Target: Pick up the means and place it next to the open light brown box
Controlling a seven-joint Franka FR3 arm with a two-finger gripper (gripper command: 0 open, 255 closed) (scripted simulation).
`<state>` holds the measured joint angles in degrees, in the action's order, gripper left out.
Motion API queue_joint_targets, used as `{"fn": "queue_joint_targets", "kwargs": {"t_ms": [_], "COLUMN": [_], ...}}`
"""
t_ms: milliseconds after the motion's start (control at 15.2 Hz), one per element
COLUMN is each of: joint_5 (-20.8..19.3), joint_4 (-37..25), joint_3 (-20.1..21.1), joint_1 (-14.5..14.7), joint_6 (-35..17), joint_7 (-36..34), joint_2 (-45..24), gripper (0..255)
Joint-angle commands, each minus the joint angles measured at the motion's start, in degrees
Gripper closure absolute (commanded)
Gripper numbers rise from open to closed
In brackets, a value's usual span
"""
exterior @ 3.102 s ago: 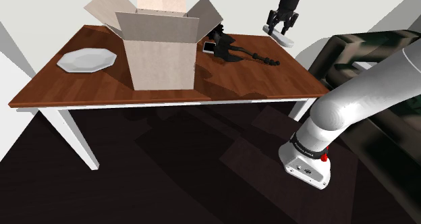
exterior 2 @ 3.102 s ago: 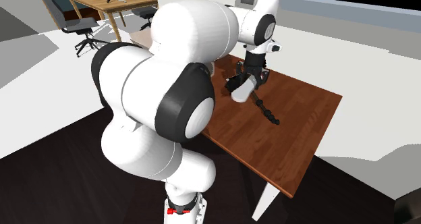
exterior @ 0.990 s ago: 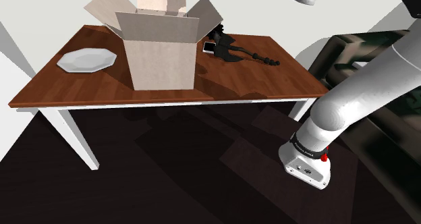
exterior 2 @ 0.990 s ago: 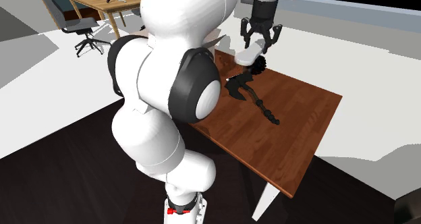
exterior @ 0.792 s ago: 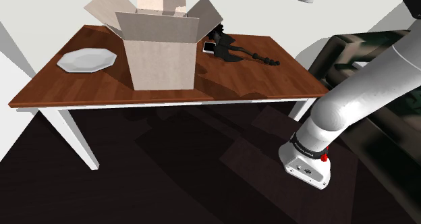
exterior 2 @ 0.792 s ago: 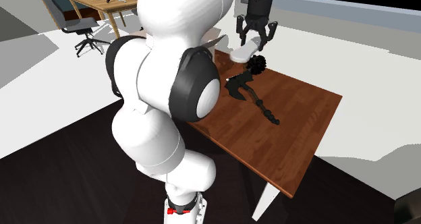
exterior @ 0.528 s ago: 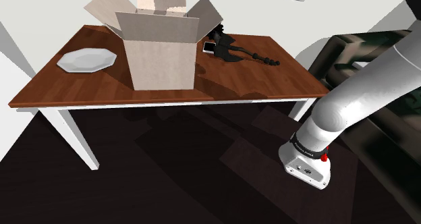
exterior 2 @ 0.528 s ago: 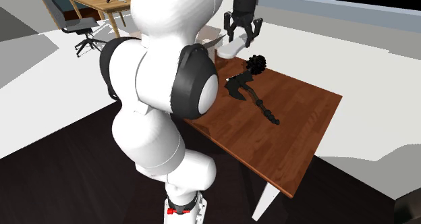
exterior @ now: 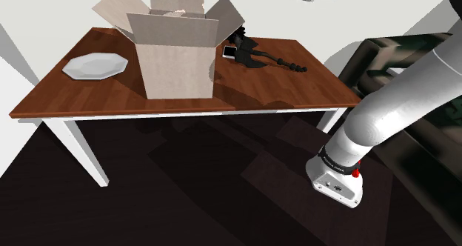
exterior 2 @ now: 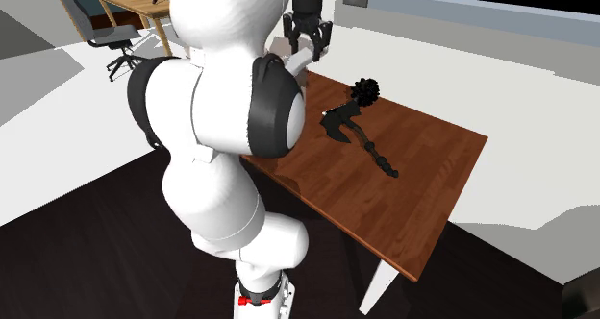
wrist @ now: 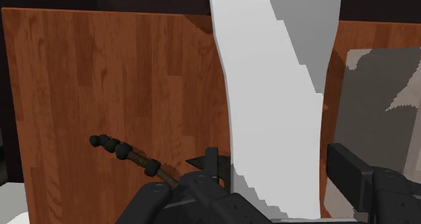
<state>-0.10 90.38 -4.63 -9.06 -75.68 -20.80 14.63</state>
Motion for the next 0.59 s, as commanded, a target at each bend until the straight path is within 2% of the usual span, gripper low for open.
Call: {"fn": "queue_joint_targets", "kwargs": {"t_ms": [0,528], "joint_5": [0.42,0.28], "joint_4": [0.23,9.93], "joint_3": [1.6,1.68], "joint_1": [0.86,0.81], "joint_6": [-0.21,-6.82], "joint_7": [-2.61,-2.63], "joint_2": [0.06,3.15], "gripper": [255,255]}}
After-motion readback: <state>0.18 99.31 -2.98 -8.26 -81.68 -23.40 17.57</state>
